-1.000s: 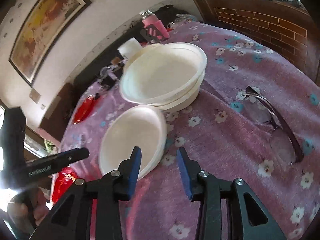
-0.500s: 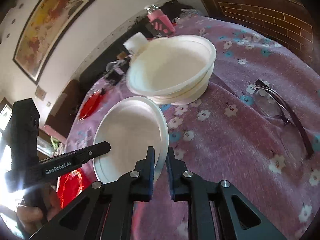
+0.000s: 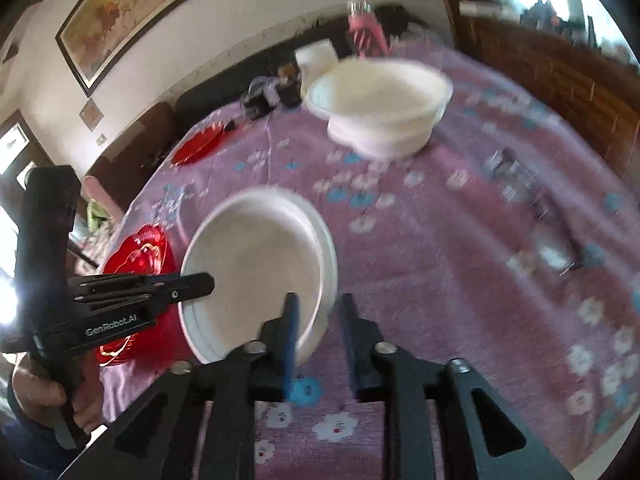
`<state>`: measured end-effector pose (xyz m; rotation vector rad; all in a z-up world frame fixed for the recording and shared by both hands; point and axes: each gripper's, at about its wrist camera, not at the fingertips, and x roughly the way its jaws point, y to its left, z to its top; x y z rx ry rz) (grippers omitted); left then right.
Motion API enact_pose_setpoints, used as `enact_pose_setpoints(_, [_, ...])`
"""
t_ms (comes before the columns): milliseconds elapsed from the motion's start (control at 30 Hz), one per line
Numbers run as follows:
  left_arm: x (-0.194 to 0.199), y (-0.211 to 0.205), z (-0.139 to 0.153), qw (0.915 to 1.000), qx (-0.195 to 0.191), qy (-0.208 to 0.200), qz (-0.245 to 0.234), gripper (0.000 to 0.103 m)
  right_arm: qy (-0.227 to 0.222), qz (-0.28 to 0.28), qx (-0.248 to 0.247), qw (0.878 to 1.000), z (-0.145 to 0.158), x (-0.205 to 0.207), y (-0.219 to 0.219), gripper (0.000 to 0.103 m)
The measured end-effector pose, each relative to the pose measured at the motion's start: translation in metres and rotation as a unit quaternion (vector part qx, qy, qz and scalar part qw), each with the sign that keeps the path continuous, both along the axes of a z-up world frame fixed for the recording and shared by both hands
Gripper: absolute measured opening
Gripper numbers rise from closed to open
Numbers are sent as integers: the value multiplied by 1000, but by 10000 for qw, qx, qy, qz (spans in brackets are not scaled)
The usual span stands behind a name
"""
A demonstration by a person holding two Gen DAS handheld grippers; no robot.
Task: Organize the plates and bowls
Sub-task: 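Grasp the rim of the white paper plate with the right gripper and lift, then grasp the white plate rim with the left gripper while the right gripper holds it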
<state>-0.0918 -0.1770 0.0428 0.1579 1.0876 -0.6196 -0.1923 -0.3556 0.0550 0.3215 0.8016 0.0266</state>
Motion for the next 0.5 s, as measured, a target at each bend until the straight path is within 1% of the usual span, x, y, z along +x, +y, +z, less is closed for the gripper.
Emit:
enact_pose_setpoints(67, [2,0,0,10000,-9,-3,-7,13,-295,-75,-94,9995,14,-8,-4,49])
enact_pose_setpoints(133, [2,0,-1,10000,18,-57,26,14,-753,-278,-211,9965,33,-23,-10,49])
enact_pose_setpoints(167, [2,-1,-1,10000,26,-68,17,14,-967,-425,-333,9938,42,-31,-11,50])
enact_pose_setpoints(200, [2,-1,-2,10000,41,-68,6,14,-1222,-590,-519,9894,52,-39,-10,52])
enact_pose_setpoints(233, [2,-1,-2,10000,29,-71,21,14,-1538,-692,-766,9827,62,-50,-7,56])
enact_pose_setpoints(300, [2,-2,-2,10000,9,-68,24,14,-1937,-848,-1207,9699,76,-62,1,89])
enact_pose_setpoints(333, [2,-2,-3,10000,7,-64,36,15,-2077,-889,-1309,9653,79,-65,2,95])
enact_pose_setpoints(367, [2,-2,-3,10000,-3,-67,45,15,-2105,-809,-1252,9661,78,-66,1,97])
enact_pose_setpoints(400, [2,-2,-4,10000,-6,-71,37,16,-2022,-716,-1095,9706,75,-63,-3,97])
enact_pose_setpoints(433, [1,-3,-5,10000,16,-72,19,16,-1852,-662,-794,9772,68,-58,-11,97])
enact_pose_setpoints(467, [0,-4,-5,10000,33,-84,11,17,-1790,-636,-572,9801,62,-55,-16,93])
enact_pose_setpoints(500, [-1,-4,-5,9999,52,-117,-3,17,-1790,-627,-389,9811,56,-54,-22,73])
